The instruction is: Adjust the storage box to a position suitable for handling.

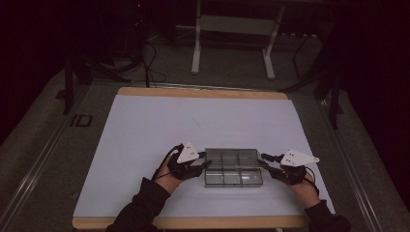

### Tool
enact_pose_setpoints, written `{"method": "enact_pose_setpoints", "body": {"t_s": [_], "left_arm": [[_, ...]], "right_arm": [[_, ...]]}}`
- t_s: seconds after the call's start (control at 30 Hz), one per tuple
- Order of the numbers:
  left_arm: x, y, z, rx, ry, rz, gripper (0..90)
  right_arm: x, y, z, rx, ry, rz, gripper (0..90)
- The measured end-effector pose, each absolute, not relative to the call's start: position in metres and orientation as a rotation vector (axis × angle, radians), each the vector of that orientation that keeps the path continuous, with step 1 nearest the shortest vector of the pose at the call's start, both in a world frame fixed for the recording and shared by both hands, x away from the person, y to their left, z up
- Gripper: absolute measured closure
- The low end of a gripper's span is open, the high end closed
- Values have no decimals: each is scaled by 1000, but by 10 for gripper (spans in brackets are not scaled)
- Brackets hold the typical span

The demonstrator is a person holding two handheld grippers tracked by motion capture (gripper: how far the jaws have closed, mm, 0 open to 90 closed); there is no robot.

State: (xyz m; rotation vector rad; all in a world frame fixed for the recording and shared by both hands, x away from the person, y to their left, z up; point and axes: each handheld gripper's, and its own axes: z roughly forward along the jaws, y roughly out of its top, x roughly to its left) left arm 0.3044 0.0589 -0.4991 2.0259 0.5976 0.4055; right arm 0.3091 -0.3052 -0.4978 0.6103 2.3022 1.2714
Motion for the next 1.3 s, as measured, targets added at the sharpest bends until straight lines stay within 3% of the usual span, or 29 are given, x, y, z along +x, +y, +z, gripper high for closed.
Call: {"method": "enact_pose_setpoints", "body": {"t_s": [0.5, 1.3], "left_arm": [[320, 59, -488, 1964, 639, 437, 727], [345, 54, -487, 1901, 719, 436, 757]], "right_arm": [[323, -303, -486, 650, 2245, 1300, 760], [348, -290, -477, 721, 2211, 1284, 754]]}}
